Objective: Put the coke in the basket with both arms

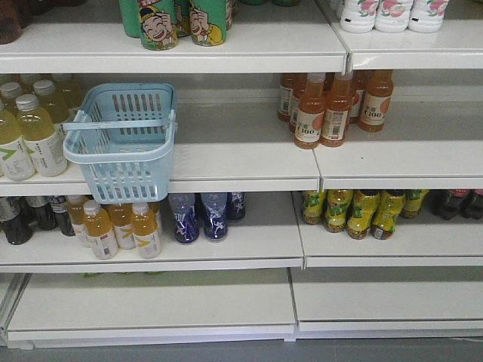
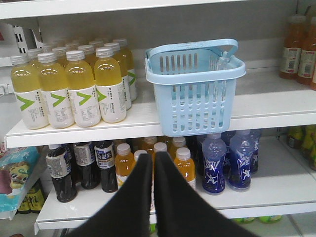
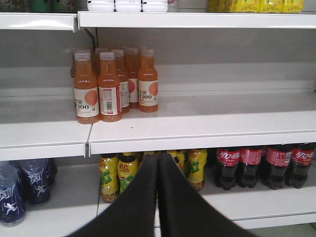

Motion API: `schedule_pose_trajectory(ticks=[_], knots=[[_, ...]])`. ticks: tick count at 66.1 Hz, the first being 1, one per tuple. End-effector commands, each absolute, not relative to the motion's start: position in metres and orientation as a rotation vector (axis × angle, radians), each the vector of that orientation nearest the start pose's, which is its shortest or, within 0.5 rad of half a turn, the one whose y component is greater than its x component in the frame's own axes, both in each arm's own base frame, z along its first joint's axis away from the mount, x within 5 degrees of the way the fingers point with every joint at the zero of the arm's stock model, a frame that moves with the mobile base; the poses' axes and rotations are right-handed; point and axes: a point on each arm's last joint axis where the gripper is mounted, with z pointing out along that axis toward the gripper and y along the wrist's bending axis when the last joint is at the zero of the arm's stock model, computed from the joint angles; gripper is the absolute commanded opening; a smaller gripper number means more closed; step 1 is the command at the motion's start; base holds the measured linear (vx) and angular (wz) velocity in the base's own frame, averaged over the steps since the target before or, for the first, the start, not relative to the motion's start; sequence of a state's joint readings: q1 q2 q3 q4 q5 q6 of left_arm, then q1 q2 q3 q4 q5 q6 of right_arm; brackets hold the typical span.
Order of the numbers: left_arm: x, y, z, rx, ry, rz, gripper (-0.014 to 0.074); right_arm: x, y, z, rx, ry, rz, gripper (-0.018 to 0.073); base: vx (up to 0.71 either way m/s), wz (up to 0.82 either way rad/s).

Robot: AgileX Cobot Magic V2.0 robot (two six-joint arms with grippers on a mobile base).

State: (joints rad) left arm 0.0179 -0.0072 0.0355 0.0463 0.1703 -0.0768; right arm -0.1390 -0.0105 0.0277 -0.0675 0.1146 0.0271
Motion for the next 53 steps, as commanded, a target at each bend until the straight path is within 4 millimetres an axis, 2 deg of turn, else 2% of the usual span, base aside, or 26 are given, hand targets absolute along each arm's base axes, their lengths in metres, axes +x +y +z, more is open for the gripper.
schedule_pose_trajectory(ticks=[1, 53], knots=[[0.0544, 0.0011, 0.2057, -0.045, 1.550, -0.017, -0.0006, 0.0554, -0.0086, 0.1981, 0.077, 1.543, -0.160, -0.0010, 0.09, 0.00], [0.0544, 0.0011, 0.2057, -0.045, 1.550, -0.017, -0.0006, 0.0554, -0.0086, 0.1981, 0.077, 1.543, -0.160, -0.0010, 0.07, 0.00]])
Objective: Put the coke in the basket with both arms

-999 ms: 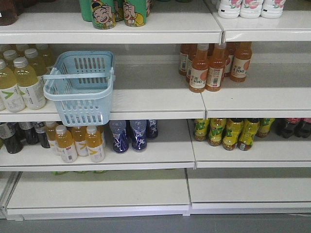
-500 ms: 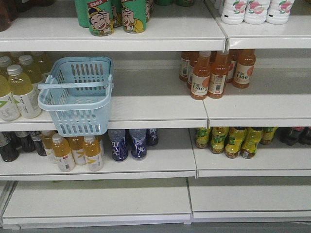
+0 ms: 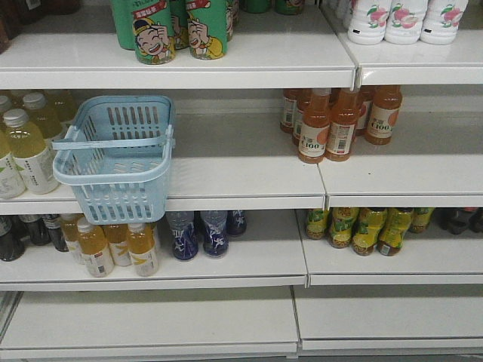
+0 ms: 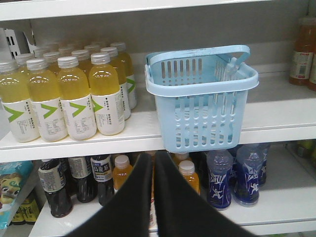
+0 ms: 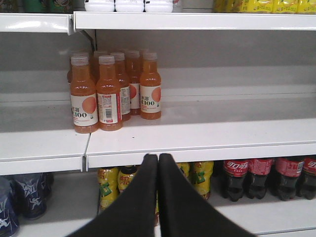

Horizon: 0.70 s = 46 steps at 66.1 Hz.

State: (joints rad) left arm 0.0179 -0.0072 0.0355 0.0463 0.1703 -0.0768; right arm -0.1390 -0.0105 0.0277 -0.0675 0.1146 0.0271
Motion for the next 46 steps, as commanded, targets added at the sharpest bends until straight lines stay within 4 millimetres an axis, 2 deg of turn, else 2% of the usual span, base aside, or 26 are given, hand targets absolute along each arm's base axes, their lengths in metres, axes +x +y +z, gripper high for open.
schedule_pose_trajectory(ticks=[1, 46], knots=[[0.0544, 0.0011, 0.2057, -0.045, 1.550, -0.017, -0.0006, 0.0554, -0.0086, 0.1981, 0.077, 1.543, -0.160, -0.0010, 0.05, 0.00], [0.0544, 0.0011, 0.2057, -0.045, 1.550, -0.017, -0.0006, 0.0554, -0.0086, 0.1981, 0.077, 1.543, -0.160, -0.0010, 0.01, 0.00]])
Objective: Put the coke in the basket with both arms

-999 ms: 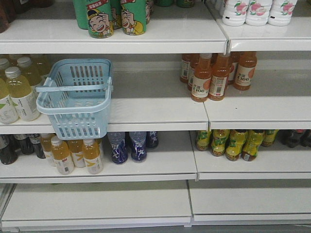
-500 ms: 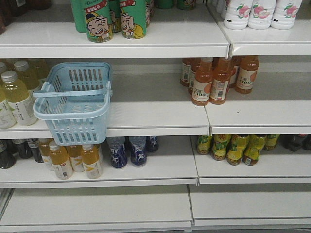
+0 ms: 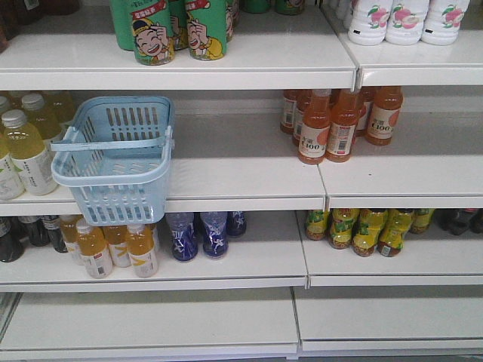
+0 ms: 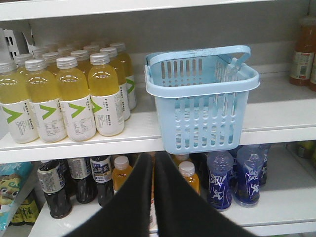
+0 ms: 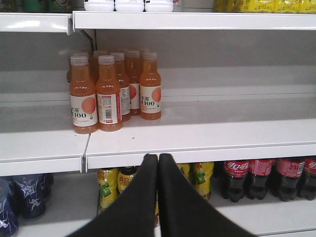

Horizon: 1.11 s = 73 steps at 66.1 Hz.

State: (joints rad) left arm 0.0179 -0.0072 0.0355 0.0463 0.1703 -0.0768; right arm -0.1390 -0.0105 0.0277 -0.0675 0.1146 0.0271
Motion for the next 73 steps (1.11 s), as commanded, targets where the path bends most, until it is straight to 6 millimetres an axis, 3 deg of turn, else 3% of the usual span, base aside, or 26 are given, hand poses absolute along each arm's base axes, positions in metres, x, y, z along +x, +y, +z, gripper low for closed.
schedule_pose_trajectory(ticks=[1, 33, 45, 51, 61, 73], knots=[[0.054, 0.001, 0.206, -0.045, 1.550, -0.017, -0.0006, 0.055, -0.009, 0.198, 0.077, 1.543, -0.160, -0.0010, 0.00, 0.00], [0.054, 0.001, 0.206, -0.047, 1.548, -0.019, -0.0007, 0.055, -0.009, 0.198, 0.077, 1.543, -0.160, -0.0010, 0.00, 0.00], [0.054, 0.001, 0.215, -0.136, 1.446, -0.128, -0.0006, 0.055, -0.009, 0.198, 0.077, 1.543, -0.160, -0.0010, 0.00, 0.00], [0.051, 0.001, 0.229, -0.171, 1.379, -0.177, -0.0006, 0.055, -0.009, 0.198, 0.077, 1.543, -0.160, -0.0010, 0.00, 0.00], [0.045, 0.001, 0.272, -0.170, 1.296, -0.194, -0.0006, 0.055, -0.009, 0.198, 0.077, 1.543, -0.160, -0.0010, 0.00, 0.00], [0.067, 0.000, 0.311, -0.128, 1.451, -0.136, -0.0006, 0.055, -0.009, 0.198, 0.077, 1.543, -0.160, -0.0010, 0.00, 0.00]])
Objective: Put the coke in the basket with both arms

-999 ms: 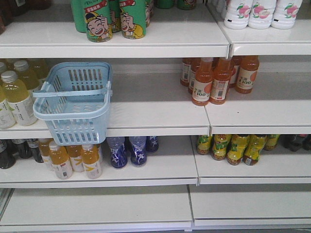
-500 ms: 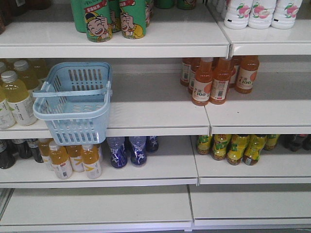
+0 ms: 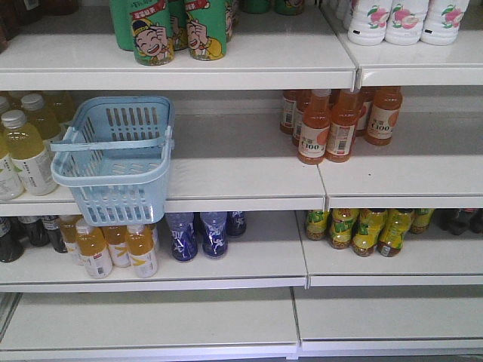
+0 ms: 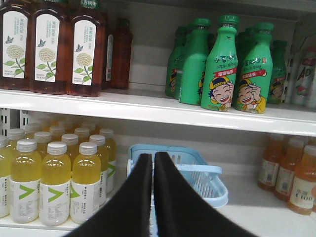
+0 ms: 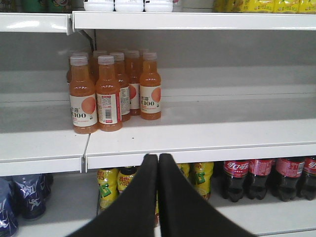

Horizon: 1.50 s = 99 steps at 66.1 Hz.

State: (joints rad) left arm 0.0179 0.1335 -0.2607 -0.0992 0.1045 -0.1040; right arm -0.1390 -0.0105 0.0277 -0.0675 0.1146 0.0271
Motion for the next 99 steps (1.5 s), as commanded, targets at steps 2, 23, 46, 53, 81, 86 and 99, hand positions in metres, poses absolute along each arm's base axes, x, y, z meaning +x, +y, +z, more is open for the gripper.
schedule_pose_trajectory(ticks=[2, 23, 46, 53, 81, 86, 99], knots=[[0.074, 0.000, 0.318, -0.127, 1.471, -0.133, -0.0006, 0.055, -0.009, 0.198, 0.077, 1.543, -0.160, -0.0010, 0.00, 0.00], [0.130, 0.001, 0.332, -0.144, 1.671, -0.128, -0.0006, 0.055, -0.009, 0.198, 0.077, 1.543, -0.160, -0.0010, 0.00, 0.00], [0.140, 0.001, 0.326, -0.151, 1.713, -0.130, 0.0017, 0.055, -0.009, 0.198, 0.077, 1.543, -0.160, -0.0010, 0.00, 0.00], [0.140, 0.001, 0.327, -0.142, 1.709, -0.122, 0.0081, 0.055, -0.009, 0.198, 0.077, 1.543, -0.160, -0.0010, 0.00, 0.00], [0.141, 0.001, 0.331, -0.110, 1.672, -0.092, 0.0515, 0.055, -0.009, 0.198, 0.077, 1.543, -0.160, -0.0010, 0.00, 0.00], [0.141, 0.001, 0.332, -0.131, 1.657, -0.113, 0.0531, 0.055, -0.009, 0.198, 0.077, 1.543, -0.160, -0.0010, 0.00, 0.00], [0.149, -0.001, 0.327, -0.573, 1.622, -0.530, 0.0505, 0.055, -0.009, 0.198, 0.077, 1.543, -0.160, -0.0010, 0.00, 0.00]])
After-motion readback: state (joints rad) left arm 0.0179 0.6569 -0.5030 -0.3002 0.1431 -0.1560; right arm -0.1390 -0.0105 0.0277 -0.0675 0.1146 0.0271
